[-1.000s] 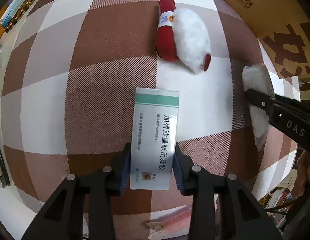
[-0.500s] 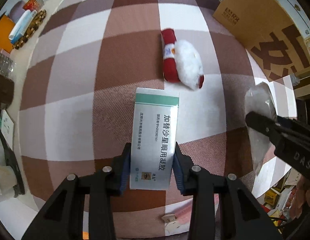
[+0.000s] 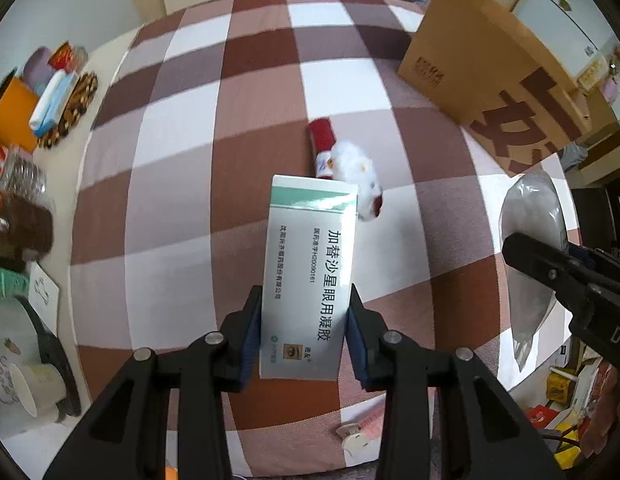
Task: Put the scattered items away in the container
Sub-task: 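Carry the medicine box with the left tool while the right tool carries the cotton bag into the brown box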
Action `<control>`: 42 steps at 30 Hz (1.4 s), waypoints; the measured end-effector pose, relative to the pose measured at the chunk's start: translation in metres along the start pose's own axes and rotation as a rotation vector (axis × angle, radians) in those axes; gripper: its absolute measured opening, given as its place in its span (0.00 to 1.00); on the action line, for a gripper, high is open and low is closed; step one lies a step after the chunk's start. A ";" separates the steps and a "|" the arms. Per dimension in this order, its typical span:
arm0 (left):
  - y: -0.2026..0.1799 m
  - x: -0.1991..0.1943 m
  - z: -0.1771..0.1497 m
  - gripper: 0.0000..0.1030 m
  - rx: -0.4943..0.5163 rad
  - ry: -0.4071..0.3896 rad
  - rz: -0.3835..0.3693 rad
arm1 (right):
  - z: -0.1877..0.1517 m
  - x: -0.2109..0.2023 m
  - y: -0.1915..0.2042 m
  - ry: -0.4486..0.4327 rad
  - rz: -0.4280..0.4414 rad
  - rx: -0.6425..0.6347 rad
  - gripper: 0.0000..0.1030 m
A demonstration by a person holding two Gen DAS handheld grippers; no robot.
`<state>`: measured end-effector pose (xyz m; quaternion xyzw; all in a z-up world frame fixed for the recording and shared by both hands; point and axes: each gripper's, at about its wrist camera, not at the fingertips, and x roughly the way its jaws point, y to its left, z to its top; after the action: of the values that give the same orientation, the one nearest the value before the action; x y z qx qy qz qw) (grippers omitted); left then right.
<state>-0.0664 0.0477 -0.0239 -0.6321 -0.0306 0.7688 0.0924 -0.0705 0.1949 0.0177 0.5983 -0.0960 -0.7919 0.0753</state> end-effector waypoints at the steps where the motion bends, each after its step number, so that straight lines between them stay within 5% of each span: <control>1: -0.003 -0.002 0.002 0.37 0.006 -0.005 -0.002 | -0.001 -0.005 -0.001 -0.013 0.000 0.009 0.38; 17: -0.045 -0.030 0.023 0.37 0.170 -0.072 -0.018 | -0.018 -0.051 -0.022 -0.135 -0.030 0.138 0.38; 42: -0.104 -0.028 0.028 0.37 0.353 -0.066 -0.046 | -0.039 -0.071 -0.061 -0.184 -0.088 0.267 0.38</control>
<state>-0.0777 0.1464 0.0255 -0.5796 0.0873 0.7802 0.2185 -0.0139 0.2689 0.0590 0.5317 -0.1806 -0.8260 -0.0488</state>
